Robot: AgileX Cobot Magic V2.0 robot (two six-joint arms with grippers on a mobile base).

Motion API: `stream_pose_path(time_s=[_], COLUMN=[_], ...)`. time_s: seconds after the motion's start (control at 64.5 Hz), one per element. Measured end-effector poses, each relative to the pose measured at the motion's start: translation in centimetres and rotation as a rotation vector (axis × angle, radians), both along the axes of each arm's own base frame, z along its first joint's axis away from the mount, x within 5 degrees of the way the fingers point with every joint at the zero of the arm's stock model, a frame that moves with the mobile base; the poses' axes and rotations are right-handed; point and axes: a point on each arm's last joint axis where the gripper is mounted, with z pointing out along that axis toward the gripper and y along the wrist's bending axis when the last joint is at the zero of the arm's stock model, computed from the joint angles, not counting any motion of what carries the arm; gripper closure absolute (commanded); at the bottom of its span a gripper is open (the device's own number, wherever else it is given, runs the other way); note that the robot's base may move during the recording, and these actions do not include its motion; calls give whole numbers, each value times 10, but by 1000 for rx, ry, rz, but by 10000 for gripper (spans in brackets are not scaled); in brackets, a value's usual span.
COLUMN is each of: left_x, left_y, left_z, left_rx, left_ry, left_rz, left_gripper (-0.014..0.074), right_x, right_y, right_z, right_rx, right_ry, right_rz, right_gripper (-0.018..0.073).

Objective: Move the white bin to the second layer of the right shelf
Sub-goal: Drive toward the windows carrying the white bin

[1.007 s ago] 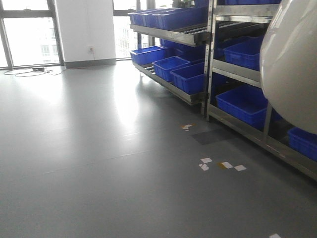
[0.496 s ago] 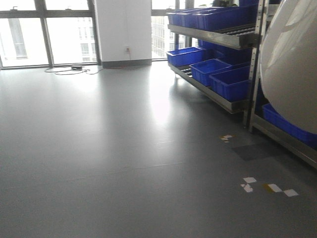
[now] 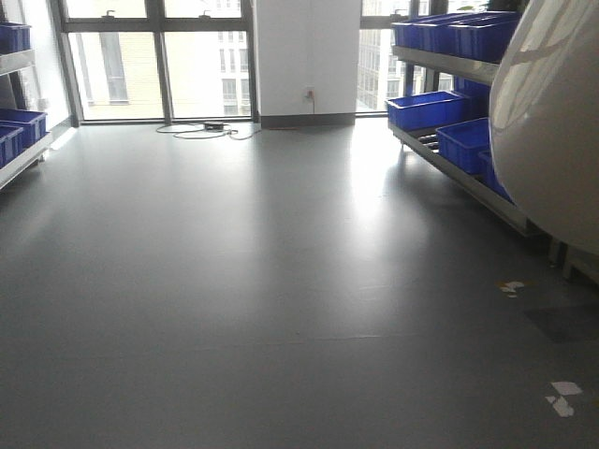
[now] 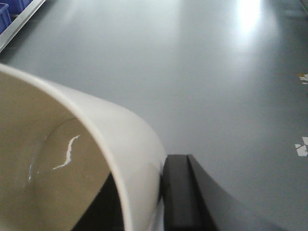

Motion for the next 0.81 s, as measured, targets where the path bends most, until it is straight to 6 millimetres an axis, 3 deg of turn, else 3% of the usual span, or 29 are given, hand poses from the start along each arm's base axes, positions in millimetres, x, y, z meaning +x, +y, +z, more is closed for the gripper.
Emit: stream_pose_path(time_s=[0.806], left_x=[0], left_y=[0], left_z=[0], left_rx=[0], left_ry=[0], left_rz=[0], left_gripper=[512], right_x=[0], right_y=[0], right_z=[0], right_rx=[0], right_ry=[0], right_rz=[0], right_gripper=[502])
